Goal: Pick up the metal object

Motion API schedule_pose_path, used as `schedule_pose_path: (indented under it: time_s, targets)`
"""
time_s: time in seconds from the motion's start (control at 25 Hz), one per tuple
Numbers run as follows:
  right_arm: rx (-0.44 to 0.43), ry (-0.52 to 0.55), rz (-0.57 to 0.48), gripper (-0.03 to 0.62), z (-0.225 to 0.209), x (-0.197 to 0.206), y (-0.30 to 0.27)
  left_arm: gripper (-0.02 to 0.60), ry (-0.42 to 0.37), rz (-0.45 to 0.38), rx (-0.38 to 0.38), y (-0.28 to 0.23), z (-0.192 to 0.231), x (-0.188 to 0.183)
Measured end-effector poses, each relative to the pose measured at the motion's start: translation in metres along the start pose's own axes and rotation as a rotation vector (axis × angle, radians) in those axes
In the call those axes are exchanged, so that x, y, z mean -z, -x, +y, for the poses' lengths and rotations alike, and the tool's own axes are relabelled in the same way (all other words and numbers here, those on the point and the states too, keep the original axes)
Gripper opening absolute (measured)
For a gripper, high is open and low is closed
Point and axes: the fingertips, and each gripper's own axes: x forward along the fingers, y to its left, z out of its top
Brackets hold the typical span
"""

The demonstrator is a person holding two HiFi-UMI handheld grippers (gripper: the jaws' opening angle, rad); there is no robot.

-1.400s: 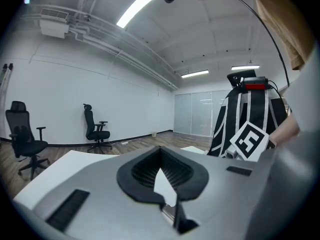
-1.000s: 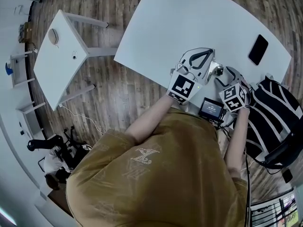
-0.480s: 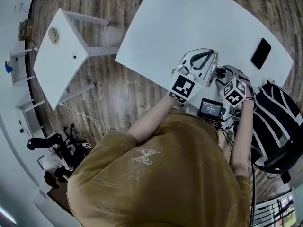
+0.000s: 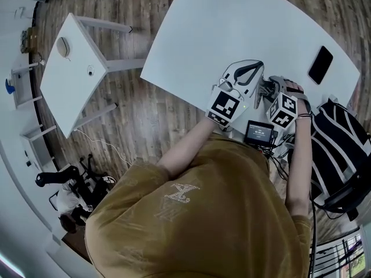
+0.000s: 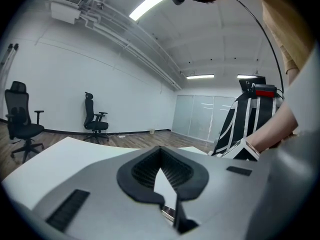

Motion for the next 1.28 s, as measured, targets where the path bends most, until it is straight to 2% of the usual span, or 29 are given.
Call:
schedule_pose_path:
  time_s: [0.16, 0.28, 0.44, 0.64, 0.84, 1.0, 1.12, 1.28]
  targets:
    - [-0.036, 0.092, 0.028, 0.287, 0.005, -0.006, -0.005, 0.006, 0.018, 0.002, 0.010, -0.002, 0.000, 0.004]
    - [-0.065, 0.109, 0.042, 0.285, 0.007, -0.005, -0.007, 0.006, 0.024, 0.005, 0.018, -0.002, 0.000, 0.006]
    - [-0.120, 0.074, 0.067, 0.285, 0.008, -0.004, -0.008, 0.006, 0.027, 0.015, 0.022, -0.002, 0.003, 0.008]
    - [-0.108, 0.045, 0.050, 0.285, 0.006, -0.004, -0.006, 0.006, 0.026, 0.027, 0.021, -0.001, 0.005, 0.010]
    - [-0.137, -0.004, 0.022, 0.285, 0.005, -0.003, -0.006, 0.006, 0.030, 0.030, 0.024, -0.001, 0.003, 0.011]
    - [-0.147, -0.002, 0.013, 0.285, 0.004, -0.003, -0.007, 0.006, 0.028, 0.039, 0.028, 0.000, 0.001, 0.014]
    - [-0.140, -0.008, -0.011, 0.285, 0.004, -0.004, -0.006, 0.006, 0.028, 0.043, 0.027, 0.002, 0.000, 0.015]
    - [-0.103, -0.092, -0.049, 0.287, 0.001, -0.001, -0.003, 0.006, 0.023, 0.039, 0.022, 0.003, -0.001, 0.012]
